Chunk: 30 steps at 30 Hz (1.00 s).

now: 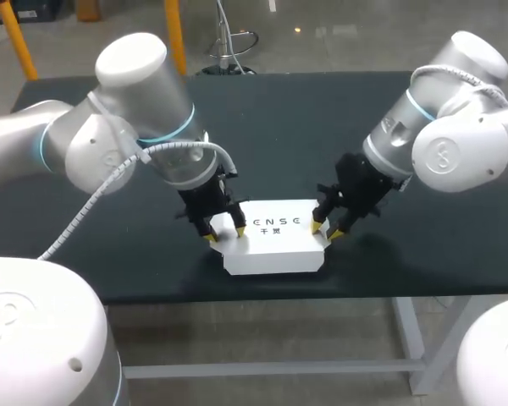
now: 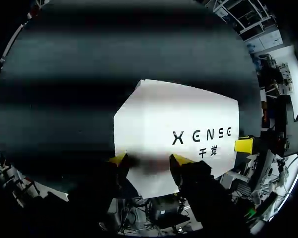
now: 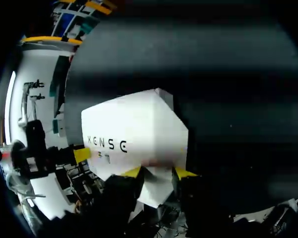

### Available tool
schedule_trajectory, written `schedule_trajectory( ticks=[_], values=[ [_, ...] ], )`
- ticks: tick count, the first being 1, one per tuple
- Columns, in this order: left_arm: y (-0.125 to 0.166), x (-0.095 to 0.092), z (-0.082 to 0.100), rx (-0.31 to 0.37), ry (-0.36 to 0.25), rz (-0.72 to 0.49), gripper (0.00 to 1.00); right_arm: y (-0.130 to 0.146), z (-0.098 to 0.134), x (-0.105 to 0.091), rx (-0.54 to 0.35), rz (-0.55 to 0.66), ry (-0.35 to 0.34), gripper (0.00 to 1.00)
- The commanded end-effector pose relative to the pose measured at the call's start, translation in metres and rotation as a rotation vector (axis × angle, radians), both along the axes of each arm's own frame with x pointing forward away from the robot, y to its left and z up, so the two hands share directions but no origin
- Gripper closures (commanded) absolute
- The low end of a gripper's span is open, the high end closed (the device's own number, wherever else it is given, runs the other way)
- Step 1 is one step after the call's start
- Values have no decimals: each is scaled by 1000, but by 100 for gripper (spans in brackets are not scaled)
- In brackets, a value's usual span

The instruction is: Assemble the packaging by folding the flat box into shape, placing the metal phone stand inside, and closing the box properly

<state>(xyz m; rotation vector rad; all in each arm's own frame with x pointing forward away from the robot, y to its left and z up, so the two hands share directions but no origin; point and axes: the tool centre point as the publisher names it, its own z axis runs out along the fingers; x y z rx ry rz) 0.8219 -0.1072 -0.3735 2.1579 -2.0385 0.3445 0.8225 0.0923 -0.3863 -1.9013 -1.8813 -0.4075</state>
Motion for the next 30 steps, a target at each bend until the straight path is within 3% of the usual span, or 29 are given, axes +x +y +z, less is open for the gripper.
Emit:
schedule_trajectory(
  ticks=[1,11,20,30],
  values=[
    [-2,-2,-3,-21,-7,-11,43,-1,-2,1,23,2,3,58],
    [-2,-4,-2,-80,-22,-26,42,0,0,4,59,2,10,58],
    [-1,-6,3,-100,-23,-31,32,-2,4,5,74,-1,14,56],
    [-1,-6,3,-100,-23,-31,39,-2,4,5,74,-1,14,58]
  ],
)
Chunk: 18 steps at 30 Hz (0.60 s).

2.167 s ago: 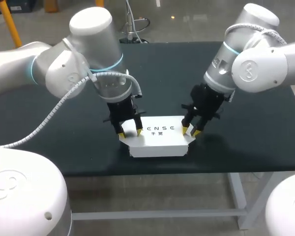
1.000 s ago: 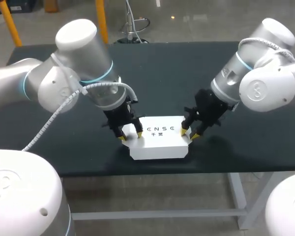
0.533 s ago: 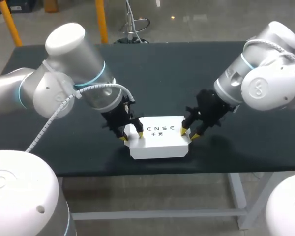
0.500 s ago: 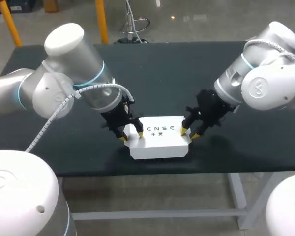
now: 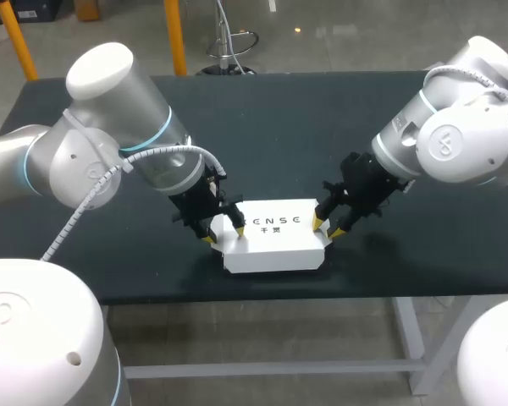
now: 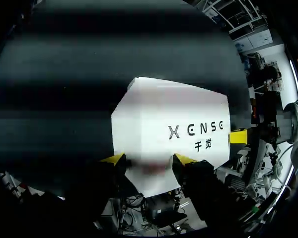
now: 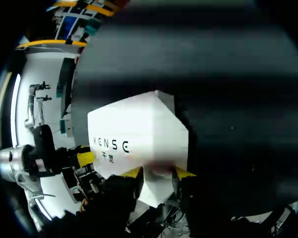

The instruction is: Assemble the packaging by folding the flat box into shape, placing the metal phone stand inside, and closing the box properly

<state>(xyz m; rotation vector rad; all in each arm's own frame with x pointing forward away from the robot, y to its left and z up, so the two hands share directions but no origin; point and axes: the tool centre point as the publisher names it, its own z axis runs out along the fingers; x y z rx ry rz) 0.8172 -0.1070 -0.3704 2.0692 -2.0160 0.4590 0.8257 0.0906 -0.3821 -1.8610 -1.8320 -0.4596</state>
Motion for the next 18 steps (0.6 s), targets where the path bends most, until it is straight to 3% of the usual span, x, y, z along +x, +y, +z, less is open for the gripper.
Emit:
schedule_trajectory(
  ticks=[1,5,7,11,13,18],
  values=[
    [-1,-1,0,2,-2,0,40,0,0,2,4,5,5,58],
    [-1,-1,0,2,-2,0,50,0,0,2,4,5,5,57],
    [-1,-1,0,2,-2,0,45,0,0,2,4,5,5,58],
    [-1,-1,0,2,-2,0,50,0,0,2,4,5,5,60],
    [-1,-1,0,2,-2,0,34,0,0,2,4,5,5,59],
    [-1,-1,0,2,-2,0,33,0,0,2,4,5,5,55]
  ],
)
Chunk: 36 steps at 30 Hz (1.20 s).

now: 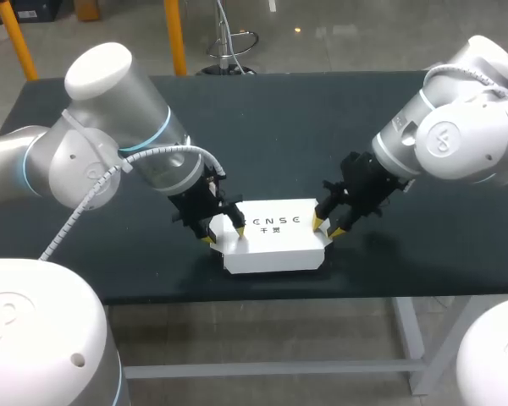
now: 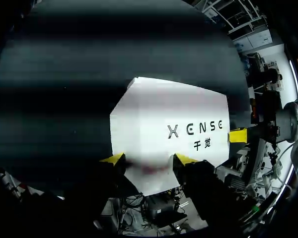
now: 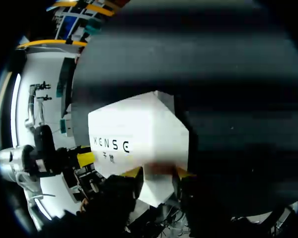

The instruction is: Assemble the packaging by folding the flat box into shape, placing the metal phone stand inside, and closing the box properly

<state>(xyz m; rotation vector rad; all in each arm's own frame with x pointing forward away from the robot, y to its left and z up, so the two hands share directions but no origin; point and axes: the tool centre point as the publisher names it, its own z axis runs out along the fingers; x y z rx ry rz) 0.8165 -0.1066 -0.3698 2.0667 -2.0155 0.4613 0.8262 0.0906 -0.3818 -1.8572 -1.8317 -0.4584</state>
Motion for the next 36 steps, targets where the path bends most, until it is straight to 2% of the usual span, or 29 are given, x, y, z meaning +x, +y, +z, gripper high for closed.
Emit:
schedule_trajectory(
  ticks=[1,9,18,20,24,31,36],
  values=[
    [-1,0,-1,5,-2,1,34,0,0,1,2,3,3,55],
    [-1,0,-1,5,-2,1,37,0,0,1,2,3,3,56],
    [-1,0,-1,5,-2,1,35,0,0,1,2,3,3,56],
    [-1,0,-1,5,-2,1,34,0,0,1,2,3,3,59],
    [-1,0,-1,5,-2,1,39,0,0,1,2,3,3,64],
    [-2,0,-1,3,-9,-12,47,0,-2,-1,6,-9,-9,59],
    [-3,0,-1,0,-15,-20,43,0,-3,-4,22,-8,-23,58]
  ],
)
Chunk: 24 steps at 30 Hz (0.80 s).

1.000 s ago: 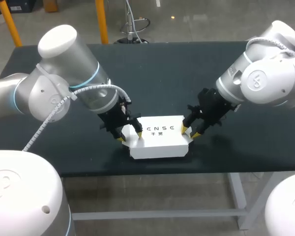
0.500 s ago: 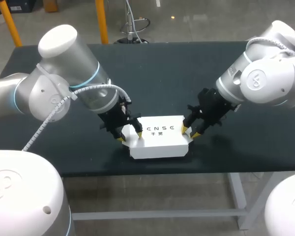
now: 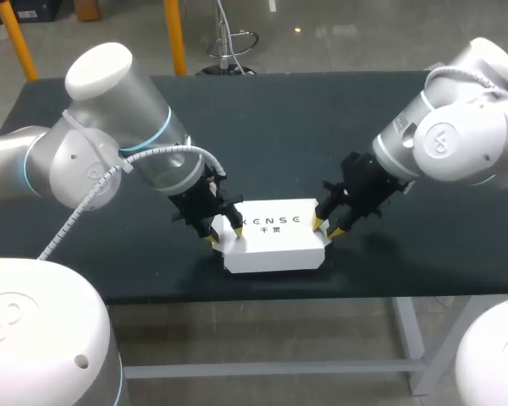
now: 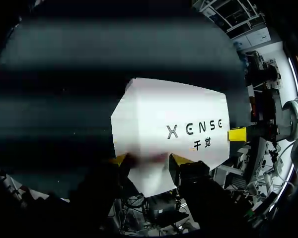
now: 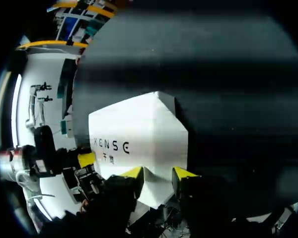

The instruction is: Assemble the packaging by folding the flat box into shape, placing the metal phone stand inside, and closing the box properly

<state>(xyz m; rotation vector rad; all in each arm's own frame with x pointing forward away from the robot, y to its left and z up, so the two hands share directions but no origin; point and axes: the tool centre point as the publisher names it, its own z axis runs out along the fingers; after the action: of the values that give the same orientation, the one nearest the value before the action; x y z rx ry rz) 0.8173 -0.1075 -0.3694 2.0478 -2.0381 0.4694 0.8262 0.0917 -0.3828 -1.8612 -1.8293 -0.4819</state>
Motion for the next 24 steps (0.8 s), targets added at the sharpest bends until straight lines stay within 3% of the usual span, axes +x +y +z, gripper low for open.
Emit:
schedule_trajectory(
  ticks=[1,8,24],
  values=[
    [-2,-1,-1,0,-7,-4,41,-1,-2,-4,17,2,-13,58],
    [-4,-1,-2,-15,-10,-23,34,-2,-6,-3,49,10,-18,58],
    [-5,1,-5,-102,-27,-98,46,-3,-8,2,121,28,-13,59]
  ],
)
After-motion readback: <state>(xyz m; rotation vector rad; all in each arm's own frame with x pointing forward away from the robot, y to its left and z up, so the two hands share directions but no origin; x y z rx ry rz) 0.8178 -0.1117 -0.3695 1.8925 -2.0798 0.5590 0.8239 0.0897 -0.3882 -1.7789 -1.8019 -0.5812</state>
